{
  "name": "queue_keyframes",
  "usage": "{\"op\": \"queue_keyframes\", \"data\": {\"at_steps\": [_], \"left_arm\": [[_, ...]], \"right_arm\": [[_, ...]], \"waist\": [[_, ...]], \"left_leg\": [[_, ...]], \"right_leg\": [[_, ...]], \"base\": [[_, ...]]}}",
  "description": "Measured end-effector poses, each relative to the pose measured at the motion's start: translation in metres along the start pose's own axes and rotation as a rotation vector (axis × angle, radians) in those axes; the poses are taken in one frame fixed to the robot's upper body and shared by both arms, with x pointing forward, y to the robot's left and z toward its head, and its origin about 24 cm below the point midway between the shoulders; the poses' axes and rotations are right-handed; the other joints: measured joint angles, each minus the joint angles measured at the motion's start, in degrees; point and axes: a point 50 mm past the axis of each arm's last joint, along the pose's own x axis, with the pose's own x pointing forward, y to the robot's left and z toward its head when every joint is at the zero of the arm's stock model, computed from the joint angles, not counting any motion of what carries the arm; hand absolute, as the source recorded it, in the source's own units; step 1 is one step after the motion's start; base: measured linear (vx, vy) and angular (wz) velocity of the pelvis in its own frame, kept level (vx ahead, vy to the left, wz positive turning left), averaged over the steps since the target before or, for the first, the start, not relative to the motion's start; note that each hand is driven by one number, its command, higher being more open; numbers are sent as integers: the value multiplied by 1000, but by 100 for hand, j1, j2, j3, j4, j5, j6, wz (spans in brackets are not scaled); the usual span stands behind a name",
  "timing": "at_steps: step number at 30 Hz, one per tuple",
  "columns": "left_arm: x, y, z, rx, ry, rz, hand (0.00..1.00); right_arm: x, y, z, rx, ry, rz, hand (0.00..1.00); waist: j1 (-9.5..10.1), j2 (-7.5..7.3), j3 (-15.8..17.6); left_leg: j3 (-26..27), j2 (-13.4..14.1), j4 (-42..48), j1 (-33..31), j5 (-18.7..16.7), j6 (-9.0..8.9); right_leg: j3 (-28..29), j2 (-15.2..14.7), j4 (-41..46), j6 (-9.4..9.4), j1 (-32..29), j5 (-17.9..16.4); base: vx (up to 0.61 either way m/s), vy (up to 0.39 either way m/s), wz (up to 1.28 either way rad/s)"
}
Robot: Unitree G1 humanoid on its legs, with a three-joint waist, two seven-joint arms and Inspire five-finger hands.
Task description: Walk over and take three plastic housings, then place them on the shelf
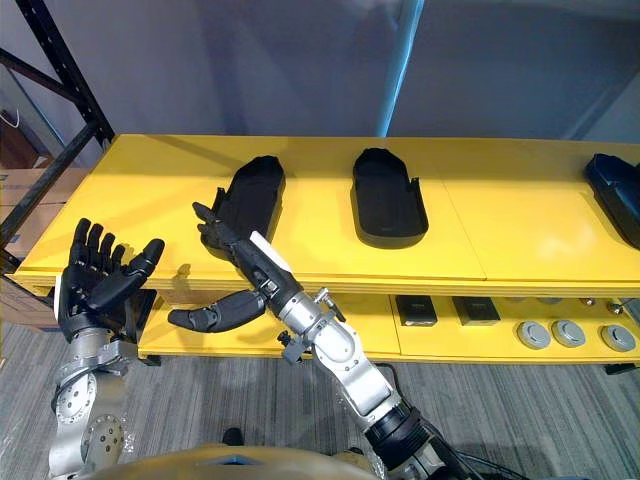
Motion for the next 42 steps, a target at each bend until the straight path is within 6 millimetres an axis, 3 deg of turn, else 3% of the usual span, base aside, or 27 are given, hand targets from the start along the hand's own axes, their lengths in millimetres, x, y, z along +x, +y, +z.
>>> {"op": "queue_keyframes", "data": {"at_steps": [10, 19, 26, 32, 42], "left_arm": [[1, -2, 10, -17, -53, -15, 100], [1, -6, 11, -32, -82, -18, 100], [0, -5, 11, -31, -81, -13, 100], [-2, -4, 9, -35, -74, -1, 100], [-3, -3, 8, -45, -73, 35, 100]], "right_arm": [[8, 4, 6, 4, -20, 170, 100], [6, -2, -1, 1, 27, 158, 100], [-4, -20, -14, -39, 102, 4, 100], [-14, -42, -16, -43, 114, -155, 100], [-23, -51, -23, -17, 134, -256, 100]], "waist": [[95, -146, 127], [81, -169, 250], [81, -57, 347], [73, -53, 353], [68, -62, 426]], "left_leg": [[-148, 39, 55, -267, 50, -21], [-178, 40, 60, -244, 52, -26], [-175, 53, 57, -154, 25, -34], [-137, 70, 50, -85, 31, -45], [-108, 71, 35, 31, 21, -47]], "right_leg": [[-150, 33, 24, -26, -145, -16], [-163, 36, 34, -27, -126, -16], [-158, 48, 38, -55, -24, -39], [-112, 62, 40, -56, -4, -40], [-91, 62, 40, -57, 102, -45]], "base": [[-16, -8, 8], [0, -2, 1], [-17, -2, 0], [-4, -4, -3], [-5, -2, -1]]}}
